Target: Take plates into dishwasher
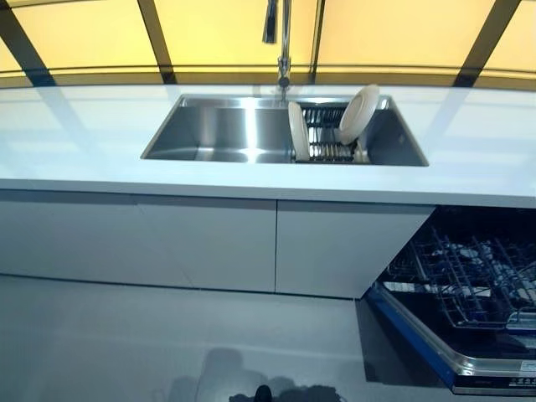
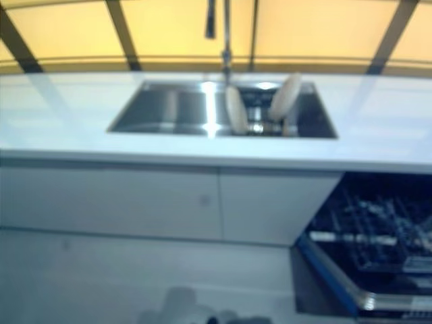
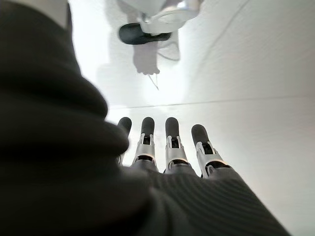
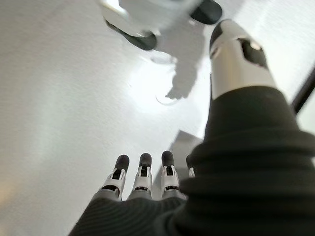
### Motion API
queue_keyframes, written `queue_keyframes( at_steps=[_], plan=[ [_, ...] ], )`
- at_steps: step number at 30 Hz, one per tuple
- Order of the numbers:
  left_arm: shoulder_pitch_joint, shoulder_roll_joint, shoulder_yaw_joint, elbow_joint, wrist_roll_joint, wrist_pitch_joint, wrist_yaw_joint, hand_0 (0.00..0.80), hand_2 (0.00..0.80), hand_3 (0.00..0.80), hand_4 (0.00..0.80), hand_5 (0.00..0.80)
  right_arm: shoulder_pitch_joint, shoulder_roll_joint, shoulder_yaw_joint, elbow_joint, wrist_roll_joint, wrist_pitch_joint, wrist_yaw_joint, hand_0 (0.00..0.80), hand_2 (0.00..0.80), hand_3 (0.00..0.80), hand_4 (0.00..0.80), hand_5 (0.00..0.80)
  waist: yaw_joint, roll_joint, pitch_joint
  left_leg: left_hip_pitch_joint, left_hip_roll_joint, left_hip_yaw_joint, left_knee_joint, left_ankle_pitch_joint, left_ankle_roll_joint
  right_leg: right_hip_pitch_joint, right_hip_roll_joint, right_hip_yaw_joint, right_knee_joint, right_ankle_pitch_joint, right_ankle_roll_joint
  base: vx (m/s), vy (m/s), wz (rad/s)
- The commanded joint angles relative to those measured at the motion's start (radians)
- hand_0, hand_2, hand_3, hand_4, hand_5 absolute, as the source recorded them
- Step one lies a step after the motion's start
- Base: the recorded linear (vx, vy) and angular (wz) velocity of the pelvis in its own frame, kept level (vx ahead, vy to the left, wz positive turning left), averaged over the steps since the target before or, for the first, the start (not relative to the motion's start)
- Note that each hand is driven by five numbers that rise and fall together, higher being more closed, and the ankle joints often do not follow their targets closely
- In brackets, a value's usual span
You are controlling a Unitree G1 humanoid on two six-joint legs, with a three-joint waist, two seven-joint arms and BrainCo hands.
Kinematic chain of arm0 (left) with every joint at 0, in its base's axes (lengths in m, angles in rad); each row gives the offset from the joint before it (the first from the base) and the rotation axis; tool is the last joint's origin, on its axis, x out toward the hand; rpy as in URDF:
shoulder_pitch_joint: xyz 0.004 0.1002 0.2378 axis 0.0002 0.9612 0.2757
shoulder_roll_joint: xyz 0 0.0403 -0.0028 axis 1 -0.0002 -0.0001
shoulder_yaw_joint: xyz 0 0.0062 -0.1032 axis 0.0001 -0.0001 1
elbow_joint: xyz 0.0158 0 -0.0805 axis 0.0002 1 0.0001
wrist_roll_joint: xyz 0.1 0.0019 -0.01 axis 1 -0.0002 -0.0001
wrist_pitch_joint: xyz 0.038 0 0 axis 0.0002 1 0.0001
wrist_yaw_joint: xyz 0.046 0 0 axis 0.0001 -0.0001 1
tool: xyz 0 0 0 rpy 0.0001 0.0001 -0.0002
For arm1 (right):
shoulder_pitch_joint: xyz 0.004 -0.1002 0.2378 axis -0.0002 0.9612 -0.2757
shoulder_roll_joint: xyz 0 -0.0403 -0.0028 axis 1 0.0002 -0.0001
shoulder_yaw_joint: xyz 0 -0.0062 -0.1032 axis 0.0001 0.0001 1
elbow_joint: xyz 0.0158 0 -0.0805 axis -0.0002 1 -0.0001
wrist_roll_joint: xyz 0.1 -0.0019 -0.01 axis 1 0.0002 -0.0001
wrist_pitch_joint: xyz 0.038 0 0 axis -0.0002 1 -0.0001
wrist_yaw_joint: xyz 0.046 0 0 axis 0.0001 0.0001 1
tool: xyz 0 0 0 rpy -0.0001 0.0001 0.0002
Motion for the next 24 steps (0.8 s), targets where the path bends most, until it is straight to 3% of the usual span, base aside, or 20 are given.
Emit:
queue_keyframes(
  at_steps=[1, 3, 5, 6, 7, 9, 10, 15, 18, 24],
  plan=[
    [-0.024, 0.021, 0.006, 0.025, 0.035, 0.008, 0.012, 0.000, 0.000, 0.000, 0.000, 0.000, 0.032, -0.046, -0.009, -0.019, 0.031, -0.022, -0.038, 0.000, 0.000, 0.000, 0.000, 0.000, -0.022, 0.006, 0.004, -0.011, -0.032, -0.012, 0.065, -0.116, 0.019, 0.009, -0.025, 0.013, -0.103, 0.193, 0.020, 0.139, -0.044, 0.11],
    [-0.031, 0.027, 0.020, 0.036, 0.017, 0.015, 0.017, 0.000, 0.000, 0.000, 0.000, 0.000, 0.021, -0.052, -0.005, -0.009, 0.037, -0.029, -0.033, 0.000, 0.000, 0.000, 0.000, 0.000, -0.015, 0.044, 0.016, 0.014, 0.016, 0.024, 0.065, -0.111, -0.006, 0.016, 0.025, -0.018, -0.388, 0.153, 0.001, 0.141, -0.094, -0.09],
    [-0.024, 0.026, 0.040, 0.043, 0.038, 0.019, 0.014, 0.000, 0.000, 0.000, 0.000, 0.000, 0.021, -0.052, -0.009, 0.003, 0.041, -0.039, -0.041, 0.000, 0.000, 0.000, 0.000, 0.000, -0.012, 0.053, 0.020, 0.030, 0.022, 0.049, 0.064, -0.129, -0.007, -0.005, 0.037, 0.021, -0.623, 0.291, 0.039, 0.110, -0.070, -0.47],
    [-0.023, 0.026, 0.042, 0.044, 0.039, 0.019, 0.013, 0.000, 0.000, 0.000, 0.000, 0.000, 0.021, -0.053, -0.010, 0.004, 0.041, -0.040, -0.040, 0.000, 0.000, 0.000, 0.000, 0.000, -0.011, 0.053, 0.019, 0.030, 0.021, 0.051, 0.064, -0.131, -0.006, -0.008, 0.037, 0.027, -0.640, 0.306, 0.043, 0.124, -0.085, -0.44],
    [-0.014, 0.025, 0.052, 0.053, 0.043, 0.016, 0.014, 0.000, 0.000, 0.000, 0.000, 0.000, 0.023, -0.055, -0.016, 0.008, 0.033, -0.042, -0.030, 0.000, 0.000, 0.000, 0.000, 0.000, -0.015, 0.056, 0.019, 0.038, 0.018, 0.052, 0.066, -0.142, -0.002, -0.037, 0.041, 0.066, -0.715, 0.371, 0.062, 0.152, -0.113, -0.27],
    [0.001, 0.021, 0.059, 0.056, 0.023, 0.011, -0.003, 0.000, 0.000, 0.000, 0.000, 0.000, 0.019, -0.053, -0.016, 0.012, 0.006, -0.035, -0.020, 0.000, 0.000, 0.000, 0.000, 0.000, -0.025, 0.056, 0.019, 0.055, 0.013, 0.022, 0.100, -0.179, 0.017, -0.055, 0.059, 0.115, -0.691, 0.360, 0.053, 0.279, -0.188, -0.29],
    [0.002, 0.021, 0.060, 0.057, 0.023, 0.010, -0.006, 0.000, 0.000, 0.000, 0.000, 0.000, 0.019, -0.052, -0.016, 0.012, 0.003, -0.033, -0.022, 0.000, 0.000, 0.000, 0.000, 0.000, -0.026, 0.055, 0.019, 0.055, 0.013, 0.019, 0.104, -0.183, 0.019, -0.050, 0.057, 0.113, -0.689, 0.357, 0.053, 0.346, -0.248, 0.01],
    [0.004, 0.001, 0.068, 0.045, 0.015, 0.030, -0.016, 0.000, 0.000, 0.000, 0.000, 0.000, 0.009, -0.048, -0.001, -0.010, -0.004, -0.018, -0.034, 0.000, 0.000, 0.000, 0.000, 0.000, -0.031, 0.030, 0.005, 0.078, 0.058, 0.072, 0.131, -0.211, 0.002, 0.033, 0.053, 0.061, -0.688, 0.296, 0.033, 0.226, -0.178, 0.38],
    [0.001, -0.016, 0.056, 0.027, 0.006, 0.039, -0.014, 0.000, 0.000, 0.000, 0.000, 0.000, 0.012, -0.050, 0.003, -0.027, 0.003, -0.014, -0.011, 0.000, 0.000, 0.000, 0.000, 0.000, -0.033, 0.025, -0.003, 0.094, 0.068, 0.074, 0.091, -0.200, -0.013, 0.062, 0.053, 0.050, -0.728, 0.293, 0.029, 0.177, -0.092, 0.22],
    [0.019, -0.009, 0.039, -0.012, 0.027, 0.066, -0.019, 0.000, 0.000, 0.000, 0.000, 0.000, -0.004, -0.058, 0.032, -0.093, 0.005, -0.092, 0.129, 0.000, 0.000, 0.000, 0.000, 0.000, -0.017, 0.021, -0.005, 0.099, 0.073, 0.073, 0.058, -0.194, -0.020, 0.080, 0.045, 0.023, -0.736, 0.275, 0.037, 0.115, -0.033, 0.09]
  ],
)
